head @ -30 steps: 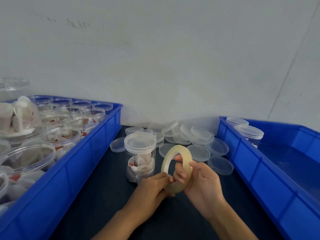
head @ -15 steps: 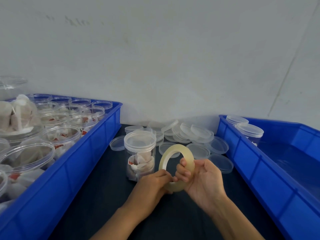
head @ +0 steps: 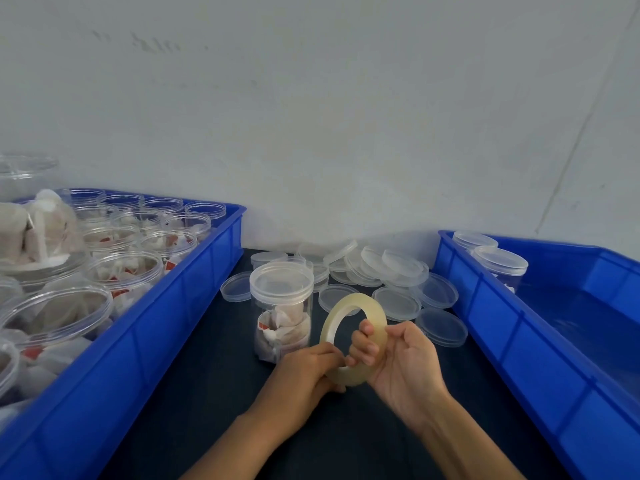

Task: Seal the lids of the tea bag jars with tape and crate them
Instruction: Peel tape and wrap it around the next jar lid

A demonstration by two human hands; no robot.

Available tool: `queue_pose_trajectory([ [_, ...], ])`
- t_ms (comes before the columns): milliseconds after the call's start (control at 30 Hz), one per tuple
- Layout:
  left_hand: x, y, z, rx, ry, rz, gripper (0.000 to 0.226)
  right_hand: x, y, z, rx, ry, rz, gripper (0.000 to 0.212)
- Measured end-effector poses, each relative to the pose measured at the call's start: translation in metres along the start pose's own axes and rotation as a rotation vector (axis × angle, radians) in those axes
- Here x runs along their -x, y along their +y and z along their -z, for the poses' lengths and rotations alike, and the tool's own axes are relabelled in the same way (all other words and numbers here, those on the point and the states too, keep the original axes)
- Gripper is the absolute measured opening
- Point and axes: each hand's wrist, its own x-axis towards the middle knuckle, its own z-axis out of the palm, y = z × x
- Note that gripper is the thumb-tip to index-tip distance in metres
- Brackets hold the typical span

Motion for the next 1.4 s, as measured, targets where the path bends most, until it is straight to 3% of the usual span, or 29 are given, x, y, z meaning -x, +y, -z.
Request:
queue_pose_trajectory([
  [733,0.001,0.002,0.006,-0.070,-0.049,-0.001,0.023,0.004,0.004,-0.005,0.122,-0.011,0.041,0.011],
  [867,0.002,0.006,0.008,-0.129,-0.062,-0.009,0.026,0.006,0.005,-0.007,0.237,-0.015,0.093,0.022],
  [933,0.003,0.012,0.009,-0.125,0.010,-0.022,0.029,0.010,0.006,-0.011,0.366,-0.068,0.131,0.018],
  [1100,0.003,0.025,0.015,-0.034,0.500,0.014,0.011,0.014,0.008,-0.011,0.543,-0.159,0.152,0.021],
  [1233,0.001,0.034,0.016,-0.034,0.431,-0.165,0.024,0.011,0.012,-0.008,0.529,-0.198,0.118,0.047],
  [1400,0.001,0.034,0.014,-0.051,0.452,-0.183,0.026,0.009,0.018,-0.008,0.641,-0.183,0.137,0.041],
])
